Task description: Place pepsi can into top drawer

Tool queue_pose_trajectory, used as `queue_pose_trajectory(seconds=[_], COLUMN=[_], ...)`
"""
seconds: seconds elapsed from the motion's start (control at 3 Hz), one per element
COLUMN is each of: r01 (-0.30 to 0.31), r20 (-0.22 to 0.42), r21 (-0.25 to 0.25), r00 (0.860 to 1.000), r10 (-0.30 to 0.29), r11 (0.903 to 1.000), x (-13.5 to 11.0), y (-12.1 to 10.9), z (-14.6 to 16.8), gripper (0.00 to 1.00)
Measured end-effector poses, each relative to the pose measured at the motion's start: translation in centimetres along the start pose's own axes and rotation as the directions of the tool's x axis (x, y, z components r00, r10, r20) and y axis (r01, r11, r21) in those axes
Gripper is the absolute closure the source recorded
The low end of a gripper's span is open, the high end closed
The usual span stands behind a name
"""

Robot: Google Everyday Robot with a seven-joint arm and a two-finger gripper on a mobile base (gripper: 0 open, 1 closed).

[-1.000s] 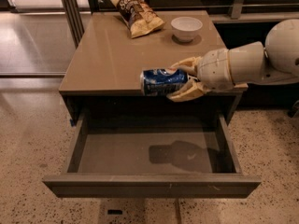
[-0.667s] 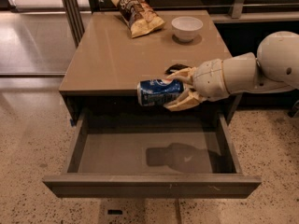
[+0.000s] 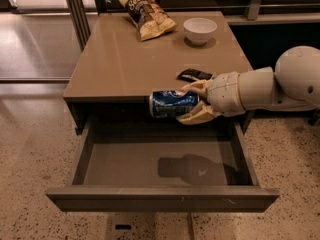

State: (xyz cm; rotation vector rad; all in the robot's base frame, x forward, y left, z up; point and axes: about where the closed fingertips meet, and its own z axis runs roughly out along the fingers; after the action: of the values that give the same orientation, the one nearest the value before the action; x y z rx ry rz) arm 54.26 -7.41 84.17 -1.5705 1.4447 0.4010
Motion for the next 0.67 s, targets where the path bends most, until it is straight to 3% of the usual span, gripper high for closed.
queue_pose_trajectory(seconds=[0.33,0.67], r01=[-0.092,-0.197], r20=[-0.039,-0.056], r21=[0.070,0.099], r00=[0.995,0.978], r10=[0.095,0.203], r11=[0.9933,0.9754], x=[4.9,9.9], y=[2.0,3.5], z=[0.8,1.6], gripper=[1.00,1.00])
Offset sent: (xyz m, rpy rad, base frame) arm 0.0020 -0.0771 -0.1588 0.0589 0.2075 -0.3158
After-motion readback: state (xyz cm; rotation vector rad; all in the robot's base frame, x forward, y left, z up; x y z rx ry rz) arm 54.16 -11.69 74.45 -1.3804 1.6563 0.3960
